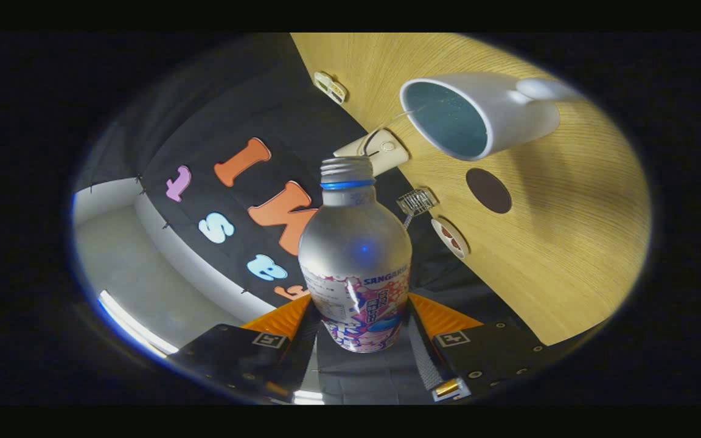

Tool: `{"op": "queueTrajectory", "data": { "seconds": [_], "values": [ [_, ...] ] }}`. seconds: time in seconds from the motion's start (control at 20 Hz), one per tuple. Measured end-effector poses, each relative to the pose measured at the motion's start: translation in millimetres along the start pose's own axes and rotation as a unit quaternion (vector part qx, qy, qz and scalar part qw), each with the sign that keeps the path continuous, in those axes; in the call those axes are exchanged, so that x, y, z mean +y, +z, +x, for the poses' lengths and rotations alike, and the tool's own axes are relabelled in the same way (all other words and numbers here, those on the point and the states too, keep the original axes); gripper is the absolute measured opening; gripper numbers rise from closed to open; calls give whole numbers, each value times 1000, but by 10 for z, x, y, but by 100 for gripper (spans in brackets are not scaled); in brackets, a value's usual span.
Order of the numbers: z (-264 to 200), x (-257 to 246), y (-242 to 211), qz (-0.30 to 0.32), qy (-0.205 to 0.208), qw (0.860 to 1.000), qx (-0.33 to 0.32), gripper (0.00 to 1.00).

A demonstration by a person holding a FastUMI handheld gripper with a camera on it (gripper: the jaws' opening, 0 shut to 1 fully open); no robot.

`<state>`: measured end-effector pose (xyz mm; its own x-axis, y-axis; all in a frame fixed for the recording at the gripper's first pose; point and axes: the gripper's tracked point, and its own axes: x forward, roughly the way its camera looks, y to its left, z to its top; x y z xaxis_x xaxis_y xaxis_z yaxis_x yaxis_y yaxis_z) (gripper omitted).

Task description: Take the bottle from table, then pour the juice into the cup, finally place the bottle on the coaster

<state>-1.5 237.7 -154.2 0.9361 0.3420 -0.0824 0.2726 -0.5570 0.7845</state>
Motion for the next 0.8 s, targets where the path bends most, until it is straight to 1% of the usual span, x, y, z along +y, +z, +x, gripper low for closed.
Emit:
{"op": "queueTrajectory", "data": {
  "seconds": [0.6,0.8],
  "values": [
    [-3,45,-56,18,10,1000,5,73],
    [29,24,-35,10,13,1000,5,73]
  ]
}}
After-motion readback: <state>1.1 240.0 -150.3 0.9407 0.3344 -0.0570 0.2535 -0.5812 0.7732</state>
